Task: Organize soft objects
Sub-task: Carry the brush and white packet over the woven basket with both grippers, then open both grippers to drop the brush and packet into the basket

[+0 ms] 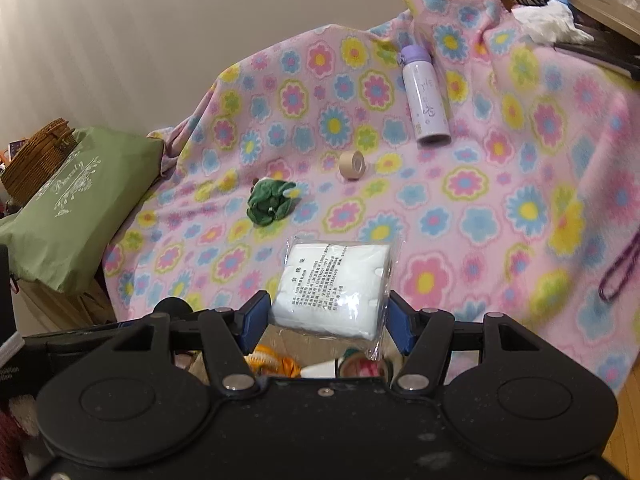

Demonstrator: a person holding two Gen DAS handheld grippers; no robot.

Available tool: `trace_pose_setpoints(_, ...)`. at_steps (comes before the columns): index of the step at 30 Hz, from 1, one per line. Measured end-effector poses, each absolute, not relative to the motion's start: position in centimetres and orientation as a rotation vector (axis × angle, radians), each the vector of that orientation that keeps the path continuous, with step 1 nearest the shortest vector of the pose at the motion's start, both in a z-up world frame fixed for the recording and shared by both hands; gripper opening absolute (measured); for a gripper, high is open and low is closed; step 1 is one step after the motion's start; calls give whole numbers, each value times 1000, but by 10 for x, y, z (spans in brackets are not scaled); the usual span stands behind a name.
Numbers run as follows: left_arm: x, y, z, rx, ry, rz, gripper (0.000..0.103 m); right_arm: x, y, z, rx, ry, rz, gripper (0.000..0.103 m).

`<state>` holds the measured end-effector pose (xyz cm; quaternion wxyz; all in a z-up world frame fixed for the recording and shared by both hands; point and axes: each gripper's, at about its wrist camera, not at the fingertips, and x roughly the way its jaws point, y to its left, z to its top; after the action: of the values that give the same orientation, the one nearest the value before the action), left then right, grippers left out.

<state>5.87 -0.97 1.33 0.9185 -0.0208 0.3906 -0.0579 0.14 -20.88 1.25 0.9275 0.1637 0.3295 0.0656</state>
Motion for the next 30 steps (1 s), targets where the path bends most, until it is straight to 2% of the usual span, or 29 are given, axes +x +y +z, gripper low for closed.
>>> trace_pose_setpoints(18, 40, -6, -10, -65, 877, -102, 55, -10, -199, -10, 342, 800, 171, 62)
trace_pose_setpoints(19, 39, -6, -10, -63, 876, -101, 56, -10, -199, -10, 342, 802, 173, 63)
trace_pose_setpoints(22, 38, -6, -9, -62, 867, -95, 73, -10, -200, -9, 342, 799, 171, 65)
trace_pose_setpoints(30, 39, -6, -10, -55, 875, -91, 73, -9, -201, -10, 345, 802, 169, 66)
